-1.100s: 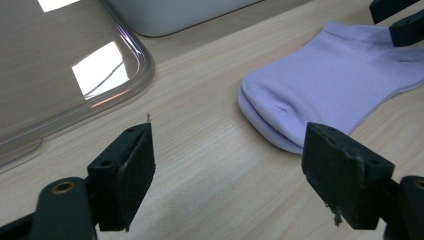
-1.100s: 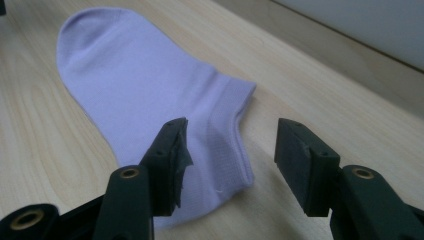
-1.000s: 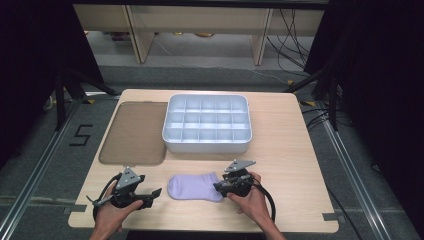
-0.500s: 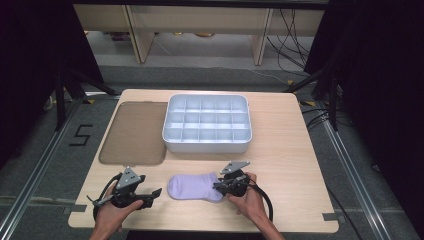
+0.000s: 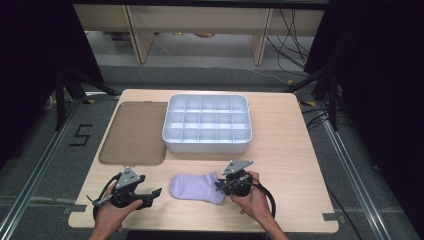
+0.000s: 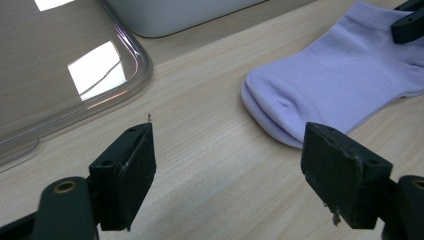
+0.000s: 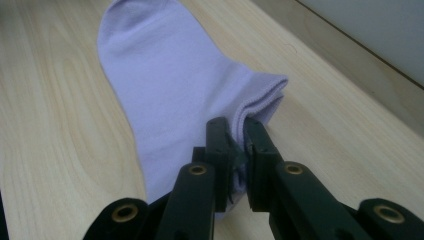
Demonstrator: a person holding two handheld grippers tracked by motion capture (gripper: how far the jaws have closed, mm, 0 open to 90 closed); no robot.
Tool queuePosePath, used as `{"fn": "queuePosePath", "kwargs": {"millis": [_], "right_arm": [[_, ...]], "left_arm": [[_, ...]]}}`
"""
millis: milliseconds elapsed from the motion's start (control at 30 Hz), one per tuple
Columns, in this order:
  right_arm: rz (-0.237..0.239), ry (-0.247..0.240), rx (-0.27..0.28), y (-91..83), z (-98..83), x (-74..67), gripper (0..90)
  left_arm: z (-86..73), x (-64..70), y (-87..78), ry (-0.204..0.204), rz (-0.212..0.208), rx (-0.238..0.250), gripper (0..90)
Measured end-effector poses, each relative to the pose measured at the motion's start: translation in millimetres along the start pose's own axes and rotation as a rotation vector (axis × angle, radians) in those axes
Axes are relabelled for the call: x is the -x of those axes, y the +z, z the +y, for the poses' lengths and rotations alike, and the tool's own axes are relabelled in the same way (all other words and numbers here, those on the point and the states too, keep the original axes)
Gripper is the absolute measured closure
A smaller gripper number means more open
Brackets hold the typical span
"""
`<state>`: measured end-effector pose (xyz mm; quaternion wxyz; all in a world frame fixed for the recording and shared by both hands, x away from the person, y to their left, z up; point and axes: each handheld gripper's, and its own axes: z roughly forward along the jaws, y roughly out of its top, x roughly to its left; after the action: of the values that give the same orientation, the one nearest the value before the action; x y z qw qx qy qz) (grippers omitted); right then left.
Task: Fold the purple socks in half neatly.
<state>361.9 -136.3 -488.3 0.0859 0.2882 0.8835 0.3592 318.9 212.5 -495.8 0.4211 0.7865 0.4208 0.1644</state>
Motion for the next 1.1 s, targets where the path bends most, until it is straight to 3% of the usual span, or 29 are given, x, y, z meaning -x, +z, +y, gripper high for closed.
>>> {"fn": "queuePosePath", "kwargs": {"millis": [33,167,267,300,367,400,467,567,733,833,867,900,1000,1100], "right_arm": [[0.0,0.02,-0.012,-2.9,-0.4,-0.4,83.9],[0.003,0.012,-0.025,-10.4,-3.5,4.7,83.9],[0.019,-0.007,-0.026,-15.5,-8.5,10.7,83.9],[0.015,0.013,-0.023,-17.3,-10.4,10.5,83.9],[0.003,0.0,-0.015,-20.3,-13.1,13.9,83.9],[0.01,-0.009,-0.018,-23.5,-14.3,16.6,83.9],[0.013,0.001,-0.023,-27.6,-17.0,19.8,83.9],[0.026,0.012,-0.021,-31.2,-21.6,24.8,83.9],[0.032,-0.021,-0.046,-37.6,-29.4,34.3,83.9],[0.04,-0.001,-0.049,-39.6,-32.6,37.8,83.8],[0.043,0.003,-0.029,-38.4,-34.2,38.9,83.8],[0.042,-0.002,-0.048,-40.7,-35.5,41.9,83.8],[0.043,0.021,-0.044,-39.8,-39.4,44.7,83.7],[0.049,0.009,-0.058,-40.6,-40.2,47.0,83.8]], "left_arm": [[0.1,-0.1,-0.1,0.001,0.001,0.001,21.4],[-0.3,0.5,0.5,-0.01,-0.001,0.023,21.4],[0.1,-0.8,-0.6,-0.002,-0.002,0.004,21.4],[0.0,-1.1,-0.7,-0.005,-0.003,0.0,21.4],[0.7,0.9,0.7,-0.036,-0.019,0.015,21.4],[1.2,-0.2,-0.2,-0.016,-0.021,0.01,21.4],[1.3,0.6,-0.2,-0.027,-0.027,0.017,21.4],[1.2,1.3,1.6,-0.046,-0.052,0.026,21.4],[5.1,7.1,2.4,-0.039,-0.077,0.027,22.1],[7.0,10.3,5.8,-0.038,-0.101,0.03,22.8],[8.8,12.5,8.0,-0.028,-0.108,0.023,22.8],[10.6,13.7,9.9,-0.009,-0.113,0.011,22.9],[14.1,20.8,20.2,-0.023,-0.147,0.022,25.8],[18.6,26.4,29.1,-0.032,-0.185,0.001,28.0]]}}
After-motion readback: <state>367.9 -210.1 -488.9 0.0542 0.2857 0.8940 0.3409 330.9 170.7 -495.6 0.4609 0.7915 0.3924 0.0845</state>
